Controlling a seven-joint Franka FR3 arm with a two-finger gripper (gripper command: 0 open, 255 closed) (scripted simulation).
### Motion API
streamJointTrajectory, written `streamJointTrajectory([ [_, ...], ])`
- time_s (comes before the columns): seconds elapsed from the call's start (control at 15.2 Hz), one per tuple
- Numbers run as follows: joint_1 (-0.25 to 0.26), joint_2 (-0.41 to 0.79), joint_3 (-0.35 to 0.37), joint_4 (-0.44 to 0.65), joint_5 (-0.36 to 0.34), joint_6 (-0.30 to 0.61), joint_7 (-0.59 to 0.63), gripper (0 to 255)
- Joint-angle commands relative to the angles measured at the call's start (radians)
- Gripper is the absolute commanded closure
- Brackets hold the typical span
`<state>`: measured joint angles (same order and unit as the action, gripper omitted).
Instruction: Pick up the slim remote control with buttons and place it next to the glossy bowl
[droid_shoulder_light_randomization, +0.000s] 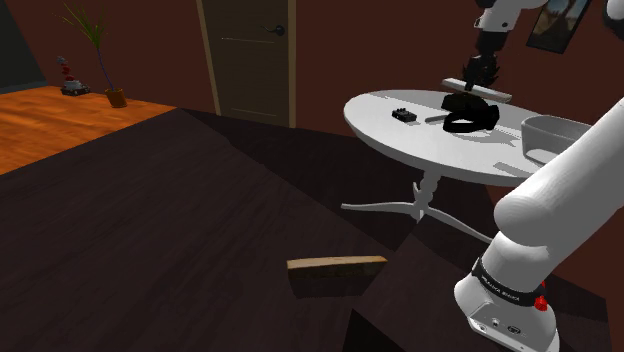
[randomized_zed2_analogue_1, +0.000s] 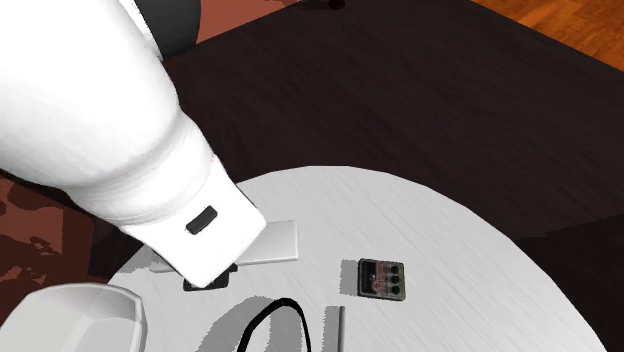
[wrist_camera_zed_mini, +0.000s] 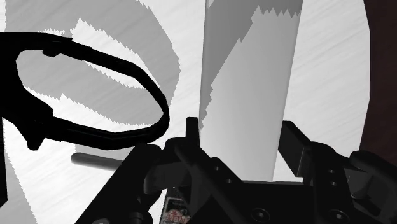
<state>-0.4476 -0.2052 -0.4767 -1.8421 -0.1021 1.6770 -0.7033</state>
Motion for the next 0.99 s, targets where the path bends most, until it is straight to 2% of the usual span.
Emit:
streamJointTrajectory([
  [0.0,-0.017,-0.059,-0.009,-0.052,-0.029,0.0,-0.019,255],
  [0.13,-0.031,-0.094,-0.02,-0.08,-0.047,-0.002,-0.038,255],
  [0.92,-0.039,-0.103,-0.032,-0.248,-0.058,0.158,-0.031,255],
])
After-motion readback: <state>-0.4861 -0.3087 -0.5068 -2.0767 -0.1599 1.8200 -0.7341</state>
